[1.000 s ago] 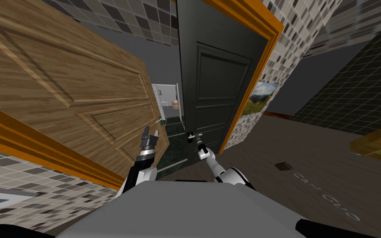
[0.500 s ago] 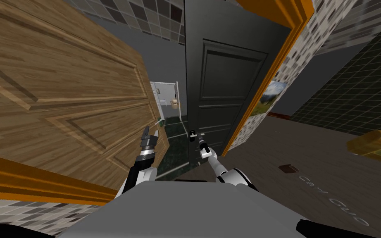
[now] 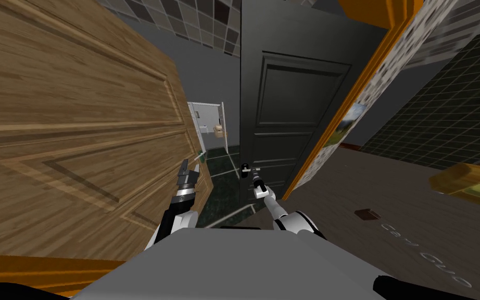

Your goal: Push the door open

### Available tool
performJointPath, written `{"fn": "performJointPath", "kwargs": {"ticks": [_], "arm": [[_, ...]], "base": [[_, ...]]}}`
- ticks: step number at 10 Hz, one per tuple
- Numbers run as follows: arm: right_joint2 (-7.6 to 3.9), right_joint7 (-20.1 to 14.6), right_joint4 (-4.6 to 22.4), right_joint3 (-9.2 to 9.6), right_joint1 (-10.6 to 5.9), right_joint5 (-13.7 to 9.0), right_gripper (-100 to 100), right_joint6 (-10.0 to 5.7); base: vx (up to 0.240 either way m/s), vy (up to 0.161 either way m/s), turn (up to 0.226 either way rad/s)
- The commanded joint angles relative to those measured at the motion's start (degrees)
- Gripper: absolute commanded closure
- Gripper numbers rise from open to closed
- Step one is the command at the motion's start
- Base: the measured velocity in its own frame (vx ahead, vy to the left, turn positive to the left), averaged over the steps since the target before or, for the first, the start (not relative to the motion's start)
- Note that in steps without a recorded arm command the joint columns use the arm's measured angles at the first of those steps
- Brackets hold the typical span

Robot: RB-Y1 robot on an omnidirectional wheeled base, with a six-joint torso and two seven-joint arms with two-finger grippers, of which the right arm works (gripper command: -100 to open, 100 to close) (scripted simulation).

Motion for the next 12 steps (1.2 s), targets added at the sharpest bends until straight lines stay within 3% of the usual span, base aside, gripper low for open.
{"fn": "performJointPath", "kwargs": {"ticks": [1,3,5,6,12], "arm": [[-1.40,0.42,-0.60,-1.94,0.29,-0.53,100,0.08],[-1.54,0.58,-0.56,-2.39,0.31,-0.65,100,0.09],[-1.54,0.58,-0.56,-2.39,0.31,-0.65,100,0.09],[-1.89,1.05,-0.44,-3.75,0.34,-1.02,100,0.12],[-2.43,2.35,-0.11,-7.44,0.44,-2.04,100,0.19]], "base": [[0.126,0.137,-0.074],[0.120,0.141,-0.094],[0.036,0.005,0.026],[0.080,0.053,-0.072],[0.142,0.165,-0.092]]}}
